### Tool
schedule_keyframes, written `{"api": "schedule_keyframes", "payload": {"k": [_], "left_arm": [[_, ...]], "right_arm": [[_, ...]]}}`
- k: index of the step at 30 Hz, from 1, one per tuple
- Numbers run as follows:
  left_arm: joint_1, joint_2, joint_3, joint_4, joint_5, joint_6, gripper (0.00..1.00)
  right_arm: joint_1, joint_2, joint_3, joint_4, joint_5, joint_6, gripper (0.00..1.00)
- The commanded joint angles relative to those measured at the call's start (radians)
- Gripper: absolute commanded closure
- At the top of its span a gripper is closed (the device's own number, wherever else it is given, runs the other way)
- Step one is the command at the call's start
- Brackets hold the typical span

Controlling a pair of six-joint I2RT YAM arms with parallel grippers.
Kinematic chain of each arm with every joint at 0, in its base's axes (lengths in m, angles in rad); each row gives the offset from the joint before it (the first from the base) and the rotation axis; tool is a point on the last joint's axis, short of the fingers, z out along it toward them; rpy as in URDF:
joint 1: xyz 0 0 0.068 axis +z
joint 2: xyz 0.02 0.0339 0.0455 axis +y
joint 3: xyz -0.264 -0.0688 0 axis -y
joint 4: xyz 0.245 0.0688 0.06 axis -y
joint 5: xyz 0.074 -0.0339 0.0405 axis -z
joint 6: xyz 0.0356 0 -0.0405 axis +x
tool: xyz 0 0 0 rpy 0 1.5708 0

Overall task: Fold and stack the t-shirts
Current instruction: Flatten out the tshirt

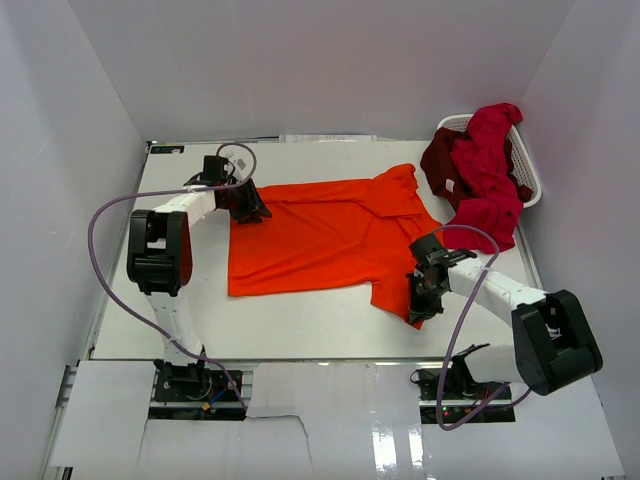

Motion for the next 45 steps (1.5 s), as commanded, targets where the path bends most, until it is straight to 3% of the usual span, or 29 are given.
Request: {"api": "schedule_keyframes", "payload": {"k": [1, 5, 17, 25, 28, 30, 32, 39, 45], "left_arm": [[-0.013, 0.023, 0.089, -0.025, -0.022, 0.032, 0.51], [-0.014, 0.071, 0.158, -0.066, -0.055, 0.058, 0.51], [0.014, 0.131, 0.223, -0.102, -0.108, 0.05, 0.51], [0.021, 0.042, 0.214, -0.106, -0.175, 0.028, 0.5], [0.021, -0.012, 0.221, -0.106, -0.192, 0.006, 0.48], [0.021, -0.032, 0.229, -0.108, -0.2, -0.003, 0.47], [0.021, -0.049, 0.246, -0.117, -0.212, -0.014, 0.45], [0.027, -0.055, 0.293, -0.126, -0.301, -0.009, 0.43], [0.072, -0.02, 0.315, -0.129, -0.275, -0.022, 0.42]], "right_arm": [[0.032, 0.044, 0.013, -0.078, 0.062, 0.042, 0.85], [0.037, 0.064, 0.046, -0.214, 0.233, 0.076, 0.82], [0.038, 0.107, 0.102, -0.316, 0.315, 0.122, 0.76], [0.038, 0.027, 0.367, -0.393, 0.332, 0.093, 0.69], [0.038, 0.047, 0.501, -0.361, 0.344, 0.012, 0.63], [0.038, 0.087, 0.576, -0.312, 0.346, -0.051, 0.42], [0.035, 0.124, 0.622, -0.258, 0.344, -0.081, 0.34], [0.002, 0.34, 0.779, -0.109, 0.323, -0.17, 0.3], [-0.118, 0.538, 0.895, -0.048, 0.205, -0.165, 0.3]]}}
